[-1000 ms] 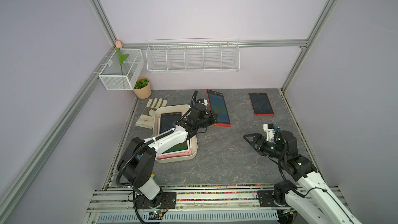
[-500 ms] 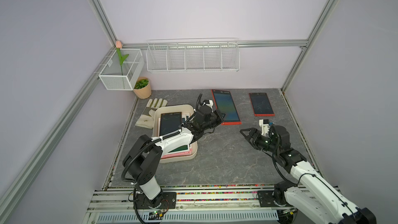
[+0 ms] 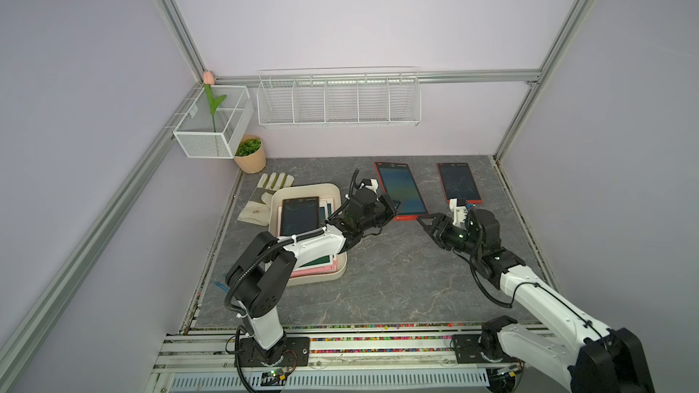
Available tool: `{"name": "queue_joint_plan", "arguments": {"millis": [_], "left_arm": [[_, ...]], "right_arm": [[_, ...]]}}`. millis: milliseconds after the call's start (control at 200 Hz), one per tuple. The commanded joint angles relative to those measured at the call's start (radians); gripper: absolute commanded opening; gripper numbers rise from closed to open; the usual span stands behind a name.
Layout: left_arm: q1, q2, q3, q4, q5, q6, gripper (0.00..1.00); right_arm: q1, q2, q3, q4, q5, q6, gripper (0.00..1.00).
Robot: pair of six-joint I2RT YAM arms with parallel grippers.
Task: Take out the writing tablet from the storage box
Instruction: Place the writing tablet at the center of the board.
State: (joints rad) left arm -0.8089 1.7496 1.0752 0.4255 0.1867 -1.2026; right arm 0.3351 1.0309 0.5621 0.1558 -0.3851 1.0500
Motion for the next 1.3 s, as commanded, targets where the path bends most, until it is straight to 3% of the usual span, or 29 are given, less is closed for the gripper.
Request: {"name": "queue_joint_plan", "arguments": {"millis": [0,625,905,1295], "left_arm": [[-0.010,-0.002,0.024,0.074,-0.001,-0.026,0.00],[-0.022,0.029,-0.021,0.186,0.012,-0.097,0.00],[-0.026,0.031,-0.023,0.170,0.023,-0.091,0.00],[-0.036,0.057,-0.014,0.139,0.057,-0.076,0.00]], "right_arm": [[-0.003,0.015,0.025,0.056,0.021,0.105,0.64],[-0.003,0.102,-0.003,0.255,0.056,0.163,0.55],[-0.004,0.159,-0.015,0.406,0.074,0.197,0.51],[-0.004,0.173,0.015,0.457,0.095,0.174,0.48]]}}
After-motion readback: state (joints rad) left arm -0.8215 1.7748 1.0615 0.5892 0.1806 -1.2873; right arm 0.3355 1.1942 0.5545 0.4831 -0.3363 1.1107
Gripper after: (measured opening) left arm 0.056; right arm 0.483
